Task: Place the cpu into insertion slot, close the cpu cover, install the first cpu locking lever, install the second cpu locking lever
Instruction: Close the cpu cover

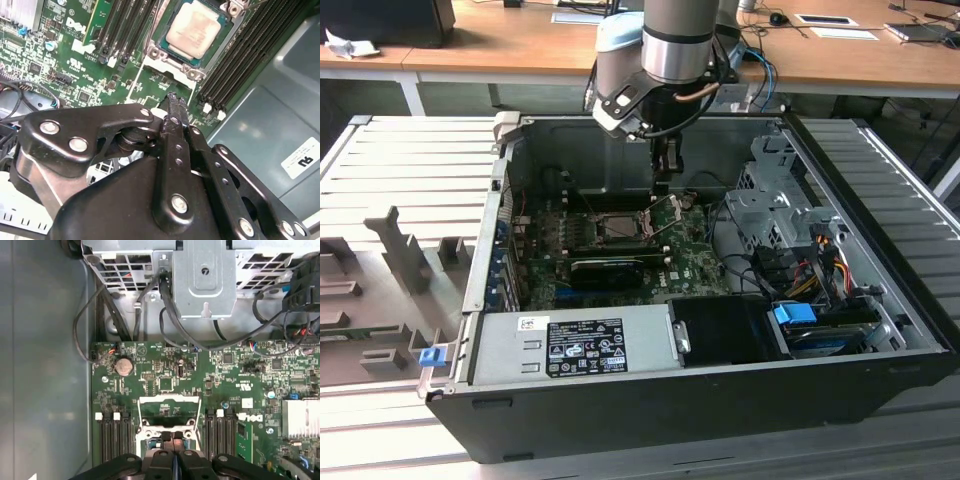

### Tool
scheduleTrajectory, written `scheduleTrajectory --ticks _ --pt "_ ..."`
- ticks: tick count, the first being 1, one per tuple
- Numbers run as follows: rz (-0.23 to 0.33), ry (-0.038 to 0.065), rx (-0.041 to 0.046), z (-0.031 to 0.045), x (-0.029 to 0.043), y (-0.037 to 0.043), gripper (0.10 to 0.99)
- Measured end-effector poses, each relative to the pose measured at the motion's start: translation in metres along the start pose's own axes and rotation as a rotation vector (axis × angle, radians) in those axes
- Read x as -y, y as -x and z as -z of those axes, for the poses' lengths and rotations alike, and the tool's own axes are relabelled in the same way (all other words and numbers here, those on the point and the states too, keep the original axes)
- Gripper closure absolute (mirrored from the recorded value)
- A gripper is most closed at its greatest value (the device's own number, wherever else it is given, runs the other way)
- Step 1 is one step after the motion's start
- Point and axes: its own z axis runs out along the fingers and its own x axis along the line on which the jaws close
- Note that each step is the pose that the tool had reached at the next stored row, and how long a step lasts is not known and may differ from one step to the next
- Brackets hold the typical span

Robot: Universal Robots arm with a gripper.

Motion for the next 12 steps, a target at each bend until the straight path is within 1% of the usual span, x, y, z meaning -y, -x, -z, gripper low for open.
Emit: scheduleTrajectory --ticks 6,9,11,12 --pt "0.001 -0.001 0.0000 -0.0002 -0.0097 -0.0002 0.980" --pt "0.004 -0.002 0.0000 -0.0004 -0.0204 -0.0004 0.980" --pt "0.005 -0.003 -0.0001 -0.0005 -0.0256 -0.0005 0.980" --pt "0.005 -0.003 -0.0001 -0.0007 -0.0268 -0.0005 0.980"
